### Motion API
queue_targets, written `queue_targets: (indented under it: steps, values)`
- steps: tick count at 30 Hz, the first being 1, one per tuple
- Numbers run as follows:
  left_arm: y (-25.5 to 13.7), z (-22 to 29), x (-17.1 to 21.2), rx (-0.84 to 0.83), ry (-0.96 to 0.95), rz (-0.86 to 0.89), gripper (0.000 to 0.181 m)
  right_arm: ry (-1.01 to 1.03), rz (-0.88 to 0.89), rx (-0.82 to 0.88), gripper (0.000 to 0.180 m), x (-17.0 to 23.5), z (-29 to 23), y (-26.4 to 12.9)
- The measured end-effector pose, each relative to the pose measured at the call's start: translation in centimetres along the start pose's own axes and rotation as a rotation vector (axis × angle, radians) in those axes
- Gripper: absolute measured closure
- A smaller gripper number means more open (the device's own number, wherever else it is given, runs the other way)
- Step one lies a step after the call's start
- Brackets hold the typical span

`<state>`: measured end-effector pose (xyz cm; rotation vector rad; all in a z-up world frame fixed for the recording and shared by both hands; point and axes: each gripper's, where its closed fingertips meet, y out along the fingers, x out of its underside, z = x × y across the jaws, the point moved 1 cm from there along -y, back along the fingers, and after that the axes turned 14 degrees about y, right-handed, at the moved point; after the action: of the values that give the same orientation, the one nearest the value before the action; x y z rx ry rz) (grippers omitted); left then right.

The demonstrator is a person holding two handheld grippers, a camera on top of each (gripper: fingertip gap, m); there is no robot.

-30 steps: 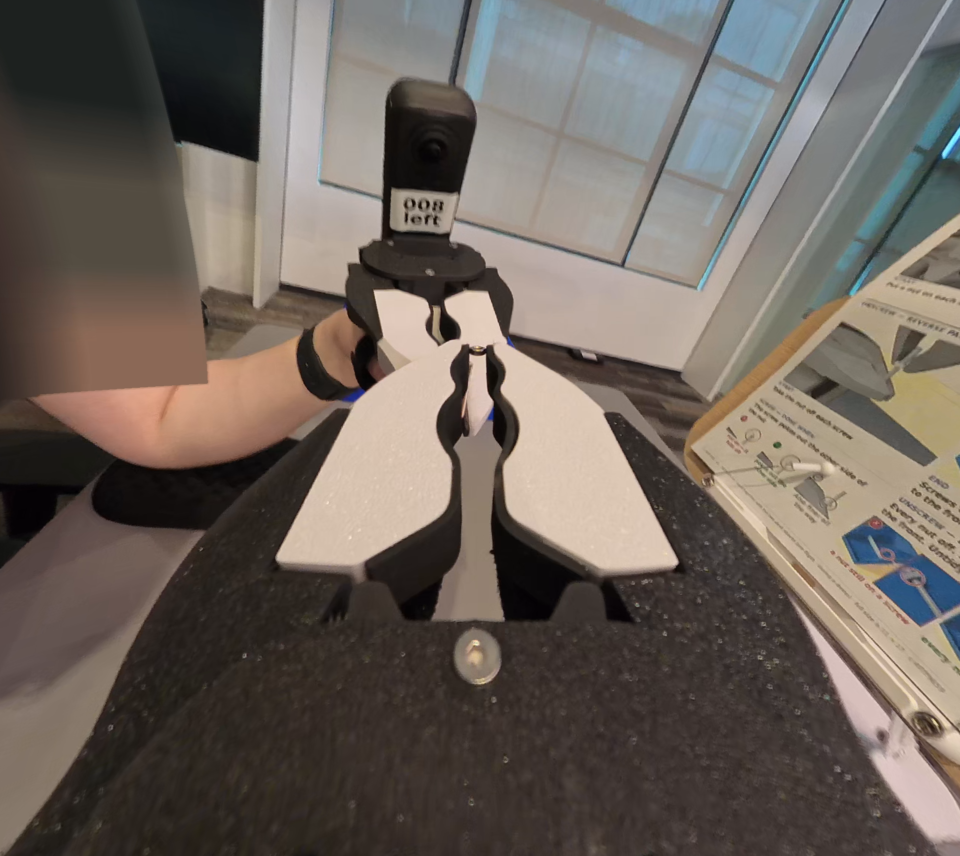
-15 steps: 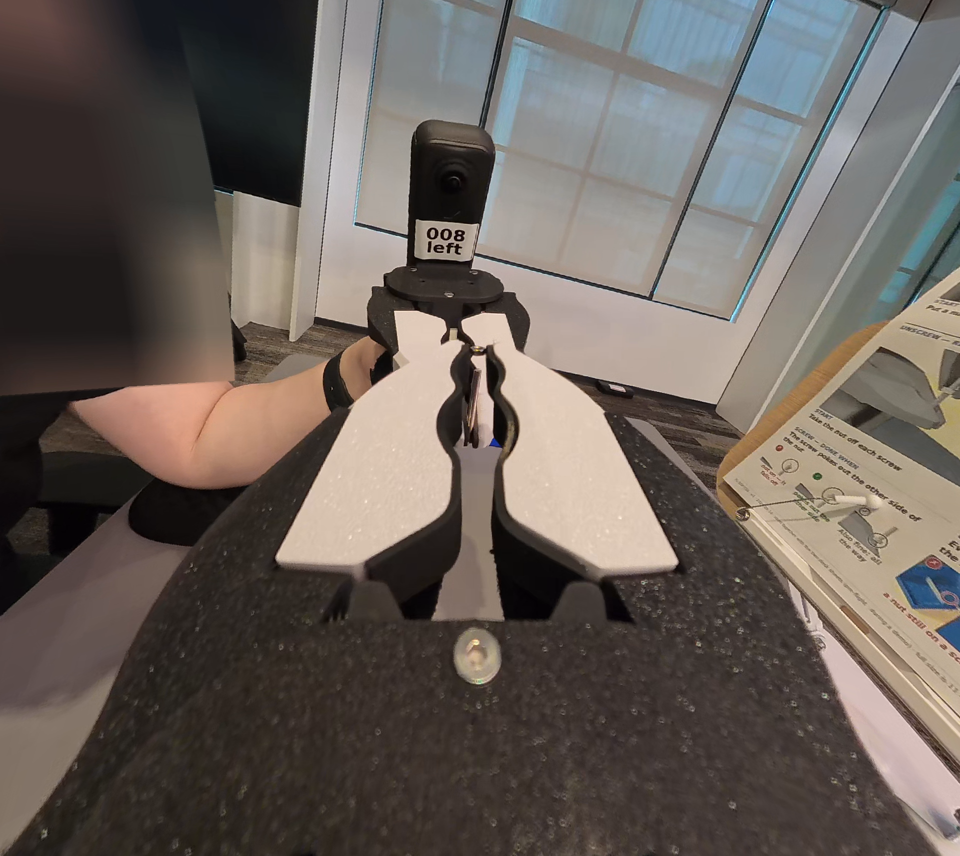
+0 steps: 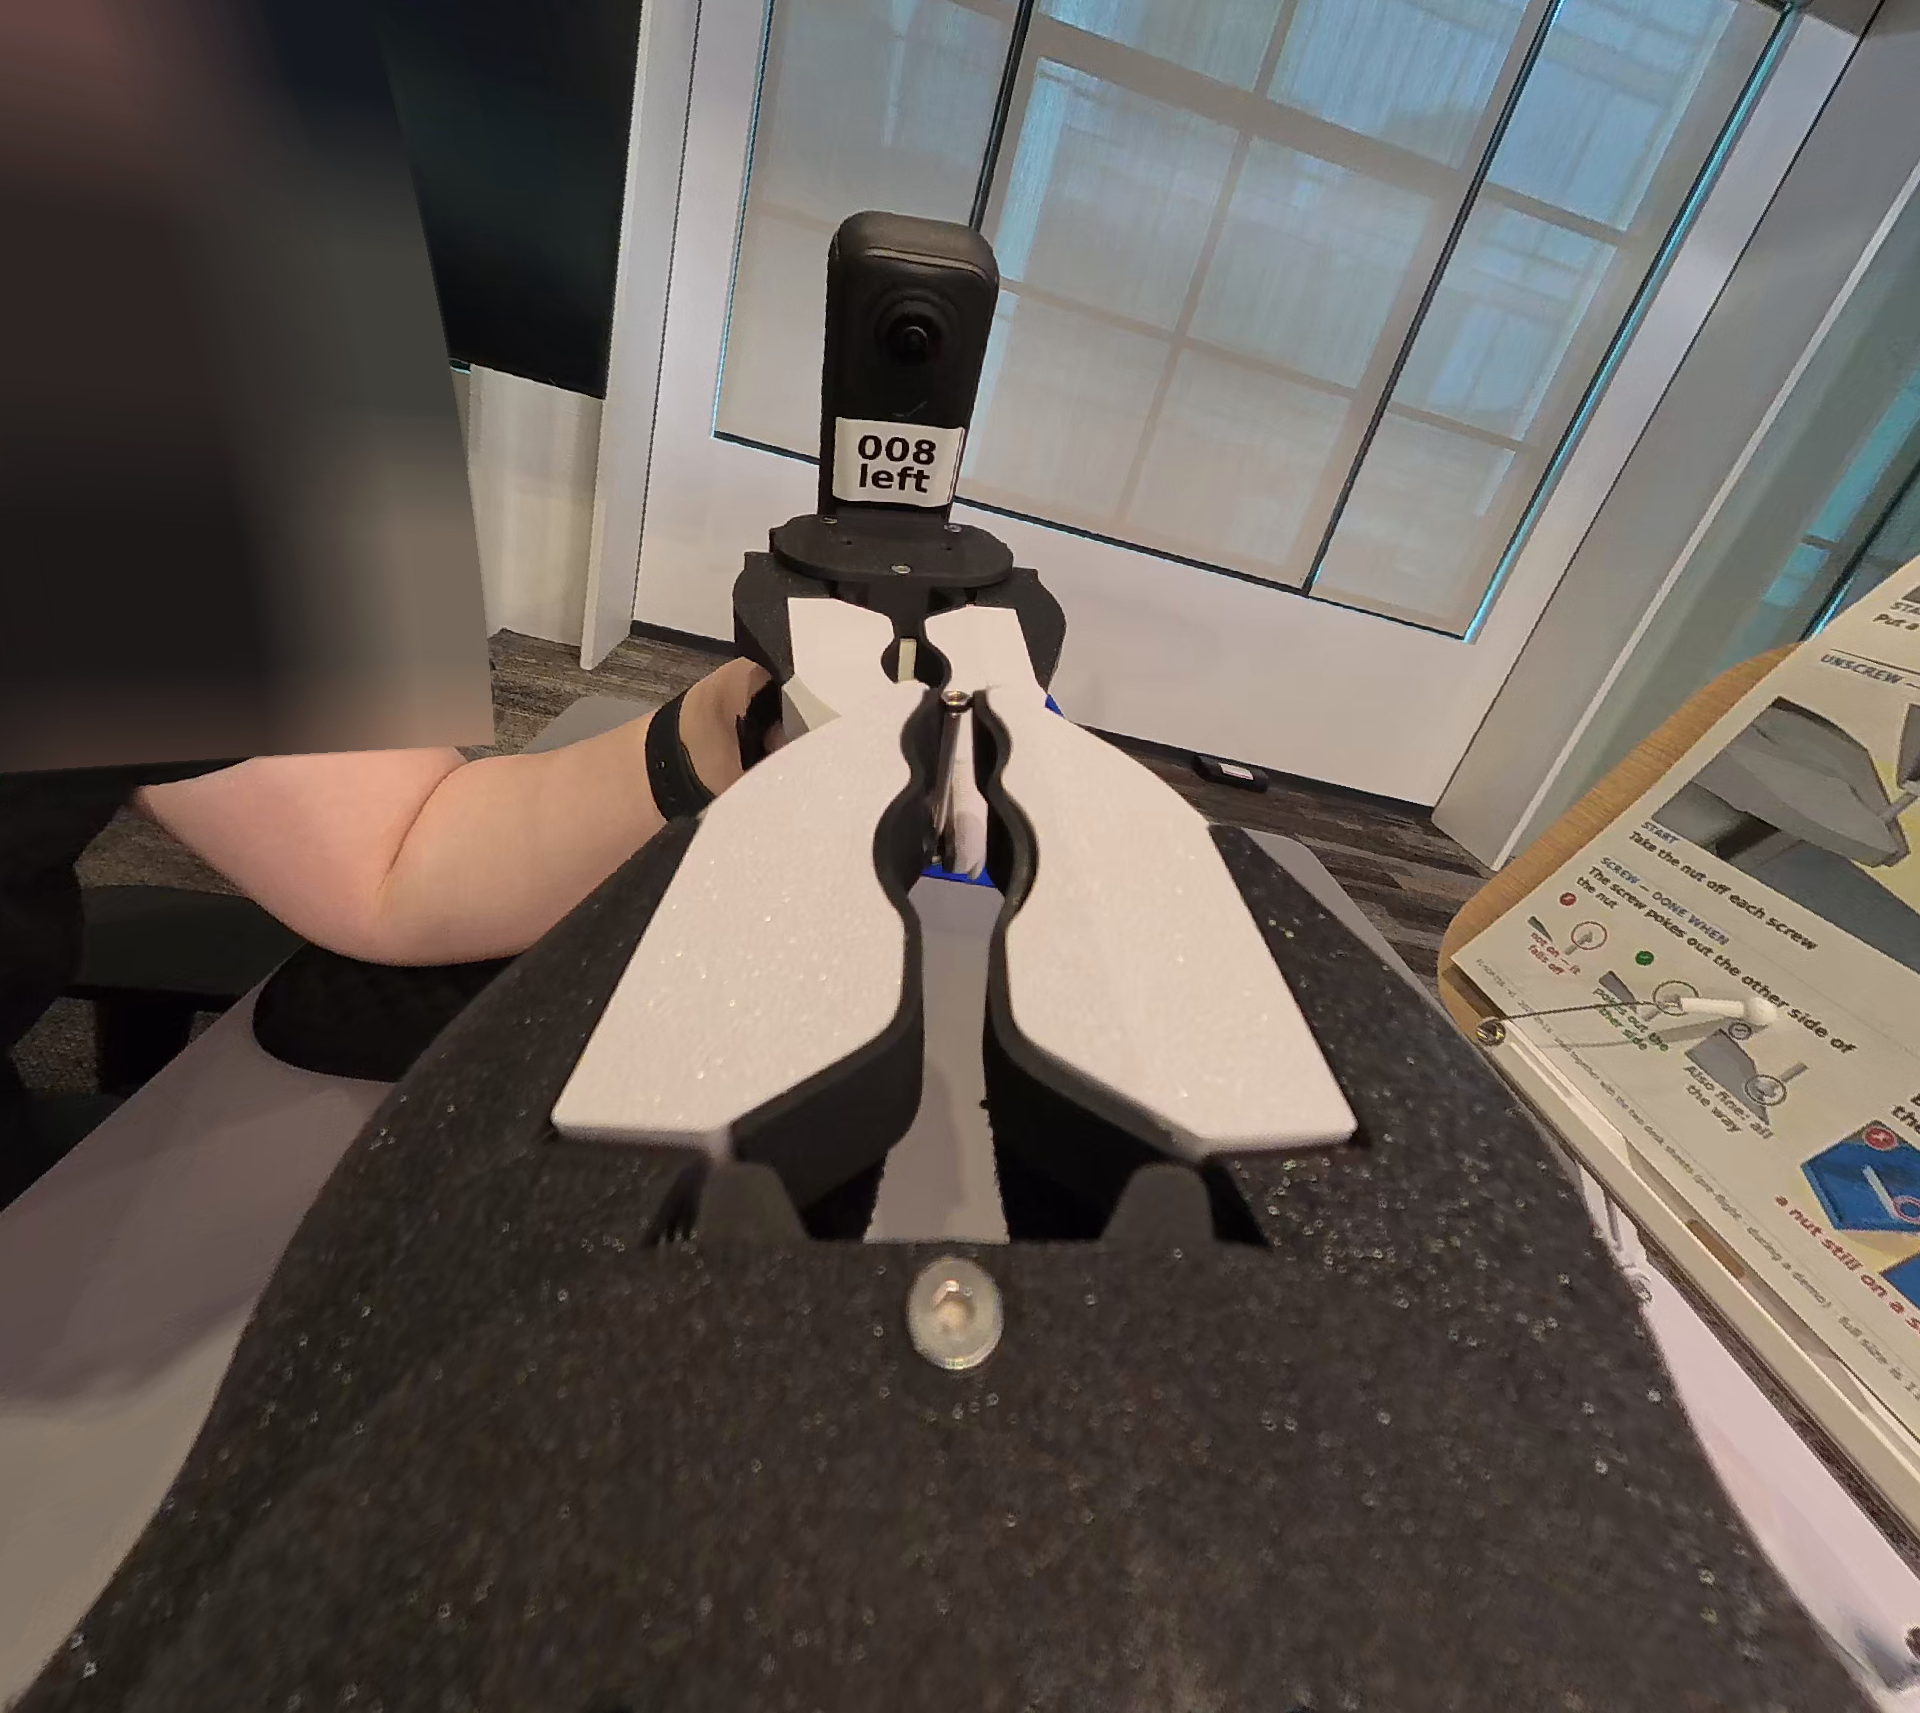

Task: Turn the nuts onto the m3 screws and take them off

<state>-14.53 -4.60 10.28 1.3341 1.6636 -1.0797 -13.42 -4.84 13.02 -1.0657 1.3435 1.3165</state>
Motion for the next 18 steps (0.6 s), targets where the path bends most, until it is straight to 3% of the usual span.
queue_targets:
  steps: [18]
  values:
    - [0.02,0.06,0.08,-0.001,0.012,-0.008,0.179,0.004,-0.03,0.005,0.174,0.32,0.02,0.1]
